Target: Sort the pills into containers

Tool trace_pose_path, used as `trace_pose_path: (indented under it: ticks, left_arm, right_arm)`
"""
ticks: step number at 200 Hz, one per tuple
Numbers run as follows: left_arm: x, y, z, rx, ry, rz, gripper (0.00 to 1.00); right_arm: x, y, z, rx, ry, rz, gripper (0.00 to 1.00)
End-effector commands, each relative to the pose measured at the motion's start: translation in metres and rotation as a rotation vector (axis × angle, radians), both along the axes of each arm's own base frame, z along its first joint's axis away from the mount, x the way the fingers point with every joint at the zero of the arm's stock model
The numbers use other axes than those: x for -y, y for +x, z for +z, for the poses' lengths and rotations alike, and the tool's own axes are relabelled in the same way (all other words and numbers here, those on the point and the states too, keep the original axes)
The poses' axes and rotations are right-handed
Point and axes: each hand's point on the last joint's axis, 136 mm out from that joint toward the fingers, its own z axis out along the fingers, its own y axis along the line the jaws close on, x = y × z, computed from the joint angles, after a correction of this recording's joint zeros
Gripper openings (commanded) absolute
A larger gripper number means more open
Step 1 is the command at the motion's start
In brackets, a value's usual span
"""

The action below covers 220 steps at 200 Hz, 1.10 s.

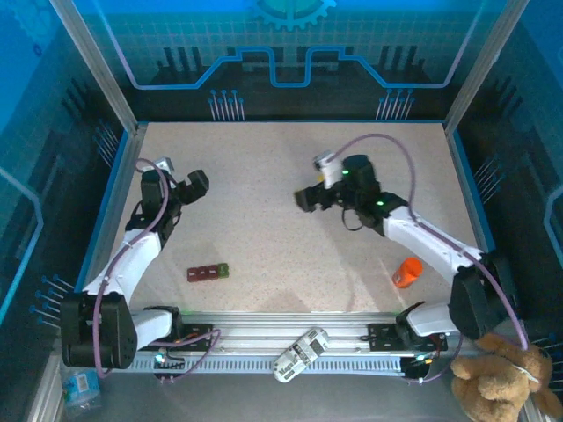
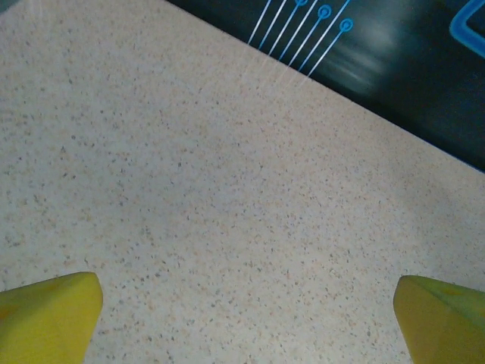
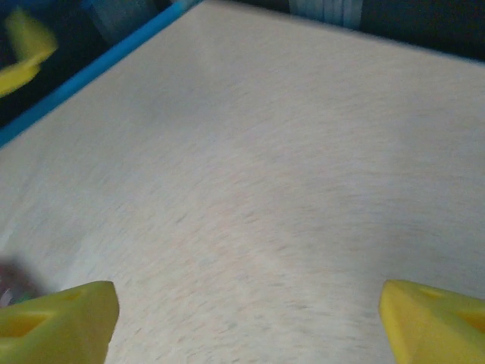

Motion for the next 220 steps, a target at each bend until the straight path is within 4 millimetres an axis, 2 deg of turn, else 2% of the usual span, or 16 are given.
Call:
trace_pose_path:
  ticks: [1,20,36,68,78,79,109,161,188,200,202,205,220]
  left_arm:
    - [0.007,0.006,-0.006,-0.097,-0.077,0.002,0.99]
    - [0.007,0.018,-0.008,-0.154,-0.092,-0.005,0.99]
    - [0.006,0.026,-0.008,-0.197,-0.097,-0.014,0.99]
    - [-0.009,0.031,-0.008,-0.238,-0.132,0.018,0.99]
    - [-0.017,0.031,-0.009,-0.232,-0.16,0.04,0.99]
    - [-0.018,0.031,-0.009,-0.231,-0.163,0.044,0.99]
    - [-0.041,0.026,-0.011,-0.215,-0.267,0.116,0.99]
    - [-0.058,0.016,-0.022,-0.231,-0.326,0.164,0.99]
    - [-0.064,0.013,-0.023,-0.23,-0.339,0.18,0.99]
    - [-0.066,0.012,-0.022,-0.229,-0.344,0.184,0.99]
    - [-0.066,0.012,-0.022,-0.23,-0.345,0.186,0.99]
    - [-0.067,0.012,-0.021,-0.228,-0.345,0.187,0.99]
    - [-0.069,0.01,-0.021,-0.226,-0.347,0.19,0.99]
  right_arm:
    - [-0.051,-0.05,-0.041,-0.114,-0.139,0.265,0.87]
    - [-0.094,-0.078,-0.063,-0.115,-0.229,0.417,0.86]
    - [-0.122,-0.097,-0.082,-0.12,-0.305,0.525,0.86]
    - [-0.163,-0.129,-0.117,-0.11,-0.444,0.699,0.88]
    - [-0.173,-0.135,-0.124,-0.111,-0.47,0.736,0.88]
    - [-0.176,-0.135,-0.121,-0.102,-0.465,0.74,0.88]
    - [-0.202,-0.142,-0.139,-0.094,-0.509,0.81,0.89]
    - [-0.238,-0.14,-0.153,-0.099,-0.487,0.869,0.9]
    - [-0.249,-0.143,-0.158,-0.125,-0.467,0.895,0.89]
    - [-0.253,-0.145,-0.154,-0.122,-0.458,0.907,0.88]
    - [-0.252,-0.146,-0.164,-0.137,-0.471,0.911,0.88]
    - [-0.252,-0.147,-0.168,-0.143,-0.476,0.916,0.88]
    - [-0.252,-0.153,-0.173,-0.154,-0.484,0.939,0.88]
